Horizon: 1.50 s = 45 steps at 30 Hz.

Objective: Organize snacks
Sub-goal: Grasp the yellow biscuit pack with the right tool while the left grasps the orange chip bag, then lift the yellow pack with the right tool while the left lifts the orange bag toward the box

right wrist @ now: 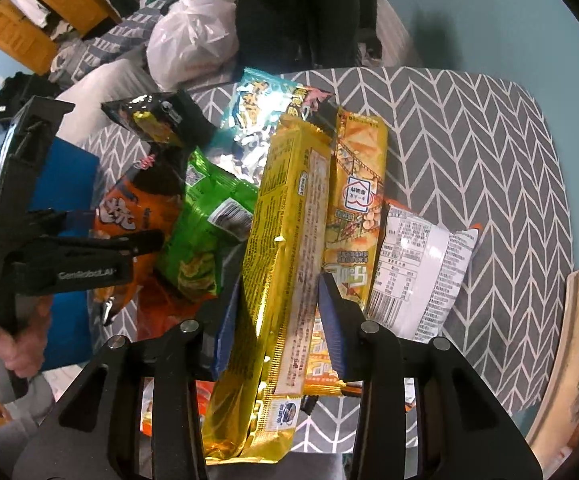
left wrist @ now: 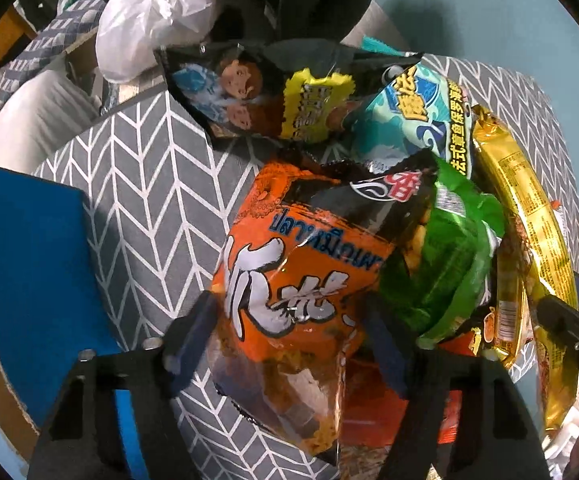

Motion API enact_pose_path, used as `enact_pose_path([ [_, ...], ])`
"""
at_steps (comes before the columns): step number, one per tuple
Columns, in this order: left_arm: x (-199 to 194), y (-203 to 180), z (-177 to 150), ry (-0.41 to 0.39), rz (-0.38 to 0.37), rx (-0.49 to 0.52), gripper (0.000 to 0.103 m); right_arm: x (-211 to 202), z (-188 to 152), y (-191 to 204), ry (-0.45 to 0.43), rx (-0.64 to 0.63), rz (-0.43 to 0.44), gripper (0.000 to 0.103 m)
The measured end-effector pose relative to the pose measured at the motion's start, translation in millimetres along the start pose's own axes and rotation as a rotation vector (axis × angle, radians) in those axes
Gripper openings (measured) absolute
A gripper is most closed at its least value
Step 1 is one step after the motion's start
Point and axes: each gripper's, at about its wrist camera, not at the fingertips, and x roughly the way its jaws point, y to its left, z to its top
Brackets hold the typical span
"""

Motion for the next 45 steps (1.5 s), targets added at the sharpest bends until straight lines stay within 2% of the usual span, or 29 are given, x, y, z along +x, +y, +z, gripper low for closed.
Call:
enact_pose_path([
  [4,-12.9,-3.9,-3.0,-0.029,0.008,0.007,0.041,-13.8,-5.0,-1.6,-0.018,-0.011,0.010,0.036],
  [5,-15.6,-4.0,-5.1,-0.038,0.010,0.005,0.037,-18.1,-7.0,-2.4,-0.023,-0.015,0.006,0.030],
  [7,-22.6,2.7,-8.6,-0.047,0.008,-0.003,0.028,-25.1,-8.4,-1.1,-0.029,-0.021,0.007,0.030],
  [12,-34.0,11.5,-17.1,-0.061,-0.007,-0.044,0.016,-28.8,-13.7,-2.3,-0.041,-0.032,0.004,0.030],
  [18,-38.6,27.8,-27.8,-0.063,-0.046,-0.104,0.014,-35.0,-14.6,-0.8,-0.059,-0.025,0.008,0.029],
  [20,-35.3,32.4,-30.5,-0.056,-0.050,-0.125,0.022,-36.8,-15.5,-1.3,-0.058,-0.023,0.011,0.029],
  [22,-28.9,36.1,-28.3,-0.036,-0.051,-0.142,0.057,-37.5,-16.7,-0.7,-0.059,-0.020,0.010,0.029],
  [23,-26.7,37.0,-27.8,-0.034,-0.051,-0.148,0.063,-38.2,-17.3,-0.5,-0.059,-0.020,0.012,0.029],
  [26,-22.6,37.2,-27.2,-0.047,-0.084,-0.158,0.072,-39.1,-18.2,-1.2,-0.058,-0.020,0.012,0.029],
  [27,-19.7,36.3,-27.2,-0.039,-0.090,-0.157,0.079,-39.6,-18.7,-2.1,-0.058,-0.019,0.012,0.029],
  [34,7.5,29.1,-18.1,0.010,-0.053,-0.121,0.081,-39.3,-19.5,-2.7,-0.057,-0.004,0.009,0.029],
  [40,22.7,28.5,-16.7,0.012,-0.057,-0.133,0.086,-37.7,-18.7,-2.9,-0.057,0.001,0.006,0.029],
  [44,31.4,26.7,-13.8,0.013,-0.040,-0.128,0.086,-35.7,-17.3,-0.6,-0.056,-0.003,0.004,0.029],
  [45,32.4,27.0,-13.8,0.010,-0.039,-0.126,0.082,-35.0,-17.2,-0.7,-0.057,-0.004,0.003,0.029],
])
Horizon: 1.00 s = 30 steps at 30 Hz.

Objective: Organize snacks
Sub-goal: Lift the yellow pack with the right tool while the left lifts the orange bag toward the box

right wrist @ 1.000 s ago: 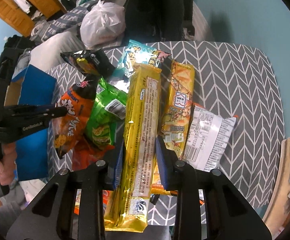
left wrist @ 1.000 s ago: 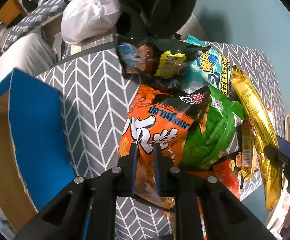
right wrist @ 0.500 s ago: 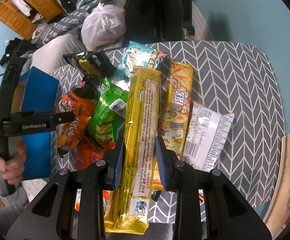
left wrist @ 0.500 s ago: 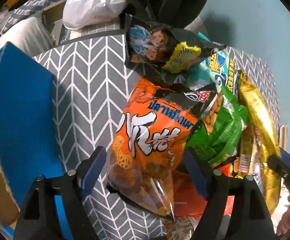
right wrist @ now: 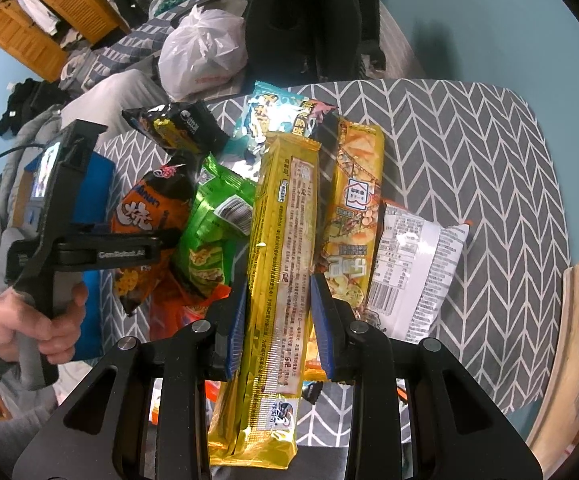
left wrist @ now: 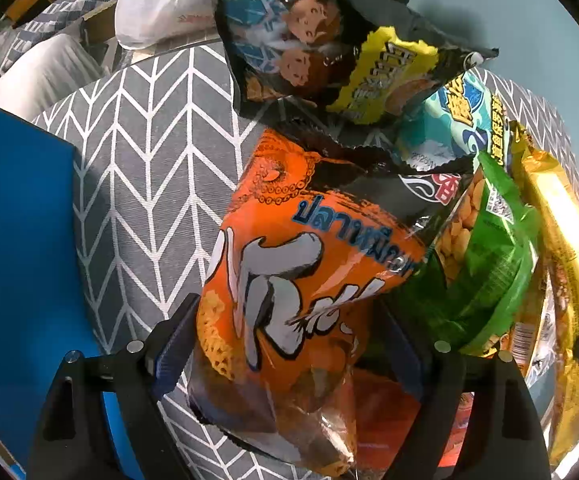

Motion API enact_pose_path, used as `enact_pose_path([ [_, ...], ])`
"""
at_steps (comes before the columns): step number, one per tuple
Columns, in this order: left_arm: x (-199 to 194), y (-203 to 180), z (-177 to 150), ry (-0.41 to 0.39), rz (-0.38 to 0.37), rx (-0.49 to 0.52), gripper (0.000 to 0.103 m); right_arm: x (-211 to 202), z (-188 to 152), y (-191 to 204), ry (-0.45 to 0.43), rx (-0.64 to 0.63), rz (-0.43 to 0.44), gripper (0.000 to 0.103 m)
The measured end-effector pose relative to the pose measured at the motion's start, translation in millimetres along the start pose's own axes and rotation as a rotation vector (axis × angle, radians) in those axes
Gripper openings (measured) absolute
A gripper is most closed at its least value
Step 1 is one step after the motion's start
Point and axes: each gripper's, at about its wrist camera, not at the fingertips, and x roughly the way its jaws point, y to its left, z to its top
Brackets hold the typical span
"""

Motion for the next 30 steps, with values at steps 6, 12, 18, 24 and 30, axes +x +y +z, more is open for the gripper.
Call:
enact_pose_path([
  [6,-6.3,2.1,-1.7,-0.032,0.017,0.039,0.056,1.4,2.2,2.5,-0.015,-0.001,-0.005,0.029],
  [12,-16.2,13.7,-4.7,-0.044,0.020,0.032,0.049,-2.7,5.5,4.7,-0.034,-0.013,0.000,0.029],
  [18,-30.7,24.9,-21.2,-0.060,0.011,0.011,0.048,-4.8,4.9,8.8,-0.045,-0.030,0.003,0.028],
  [24,-54.0,26.3,-26.9,-0.099,0.025,0.009,0.048,-13.8,4.7,14.1,-0.066,-0.048,0.008,0.028],
  [30,-81.5,30.5,-27.0,-0.144,0.020,-0.002,0.048,-23.1,8.2,24.6,-0.089,-0.082,0.019,0.028],
])
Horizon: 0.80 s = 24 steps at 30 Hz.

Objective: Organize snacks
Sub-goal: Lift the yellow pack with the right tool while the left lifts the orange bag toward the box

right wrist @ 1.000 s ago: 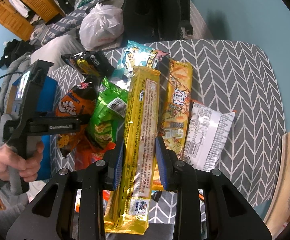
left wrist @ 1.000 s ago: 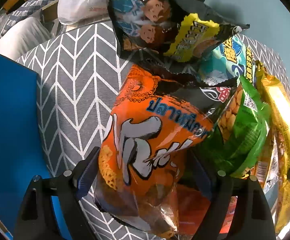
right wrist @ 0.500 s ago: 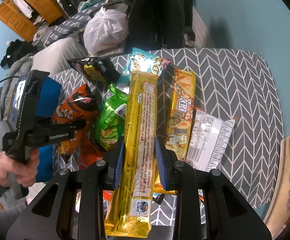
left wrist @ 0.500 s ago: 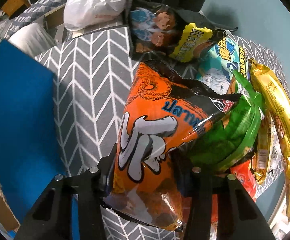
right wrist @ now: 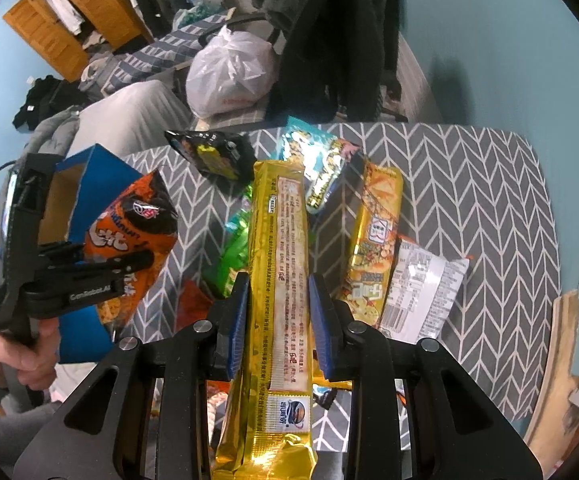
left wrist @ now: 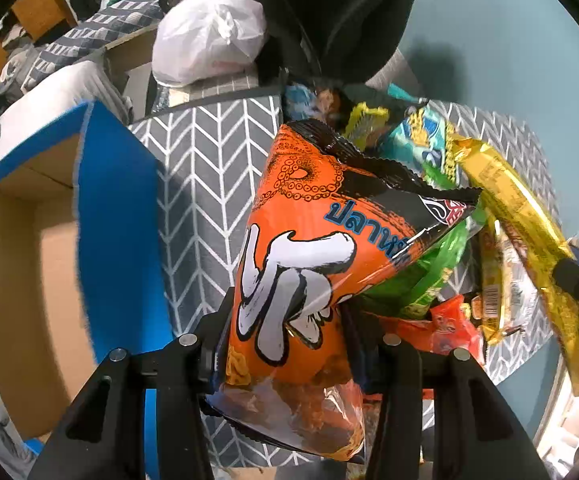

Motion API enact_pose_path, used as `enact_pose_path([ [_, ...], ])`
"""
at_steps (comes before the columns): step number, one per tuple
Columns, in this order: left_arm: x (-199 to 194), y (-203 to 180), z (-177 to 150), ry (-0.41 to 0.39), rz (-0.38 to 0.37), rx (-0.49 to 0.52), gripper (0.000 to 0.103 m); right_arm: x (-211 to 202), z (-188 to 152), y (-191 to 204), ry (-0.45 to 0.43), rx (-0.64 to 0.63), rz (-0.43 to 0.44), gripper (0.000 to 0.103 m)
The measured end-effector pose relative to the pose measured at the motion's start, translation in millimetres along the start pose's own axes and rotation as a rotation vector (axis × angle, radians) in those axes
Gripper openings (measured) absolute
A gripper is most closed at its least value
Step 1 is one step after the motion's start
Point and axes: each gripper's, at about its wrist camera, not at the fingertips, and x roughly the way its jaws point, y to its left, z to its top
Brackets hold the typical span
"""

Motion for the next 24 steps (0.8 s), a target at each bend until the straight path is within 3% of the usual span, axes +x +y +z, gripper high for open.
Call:
enact_pose_path([
  [9,-52.1,15.3,-9.1,-0.064,0.000,-0.059,0.048,-13.2,12.2,20.7,-0.036,-0.047,0.047,0.028],
  [24,-109.6,71.2,-33.5,-0.119,0.044,-0.182,0.048,-4.8,43.6,95.5,-0.047,-0.227,0.167,0.028],
])
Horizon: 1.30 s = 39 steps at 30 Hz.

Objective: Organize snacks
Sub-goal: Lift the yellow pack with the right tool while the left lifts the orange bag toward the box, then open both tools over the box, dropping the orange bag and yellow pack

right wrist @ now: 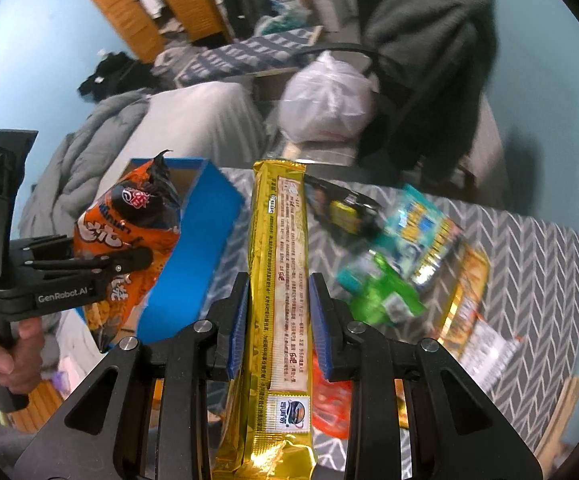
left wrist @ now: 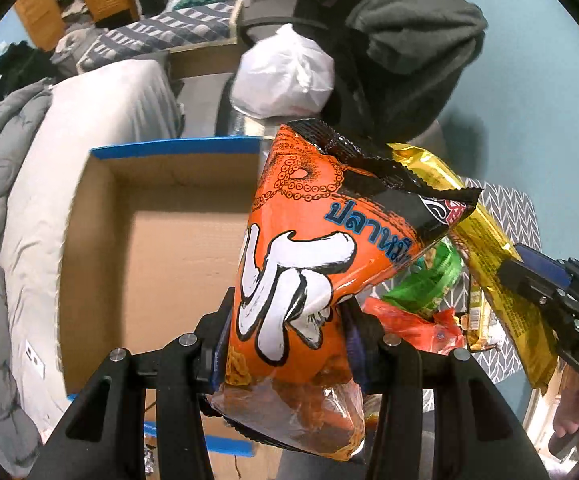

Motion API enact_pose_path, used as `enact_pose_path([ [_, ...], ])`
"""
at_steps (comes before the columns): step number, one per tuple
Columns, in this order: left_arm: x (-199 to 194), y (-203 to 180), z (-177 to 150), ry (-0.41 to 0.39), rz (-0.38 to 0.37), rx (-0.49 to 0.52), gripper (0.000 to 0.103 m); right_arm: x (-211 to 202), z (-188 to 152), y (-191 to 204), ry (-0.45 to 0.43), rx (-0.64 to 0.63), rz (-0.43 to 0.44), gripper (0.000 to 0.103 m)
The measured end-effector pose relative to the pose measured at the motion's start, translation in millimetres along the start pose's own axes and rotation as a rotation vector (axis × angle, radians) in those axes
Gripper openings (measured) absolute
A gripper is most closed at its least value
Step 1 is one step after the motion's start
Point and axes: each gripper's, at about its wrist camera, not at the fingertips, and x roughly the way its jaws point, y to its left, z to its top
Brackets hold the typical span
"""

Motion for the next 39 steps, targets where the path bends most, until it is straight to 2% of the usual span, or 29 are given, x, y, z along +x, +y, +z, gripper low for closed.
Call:
enact_pose_path([
  [8,-11.4,42.0,-8.0,-0.019,0.055,-0.053,0.048,23.8,21.2,44.8,0.009,-0.132,0.071,0.028],
  [21,3.9,111.2,-16.8,0.008,0.146,-0.133,0.048,91.7,48.4,130.4,0.092,-0.329,0.164,0.028],
  [32,35.1,151.7,-20.0,0.062,0.183,-0.159,0.048,153.7,58.4,184.5,0.185,-0.390,0.174,0.028],
  [39,45.7,165.1,-20.7,0.088,0.193,-0.187,0.049,174.9,56.8,197.2,0.239,-0.391,0.171,0.028],
])
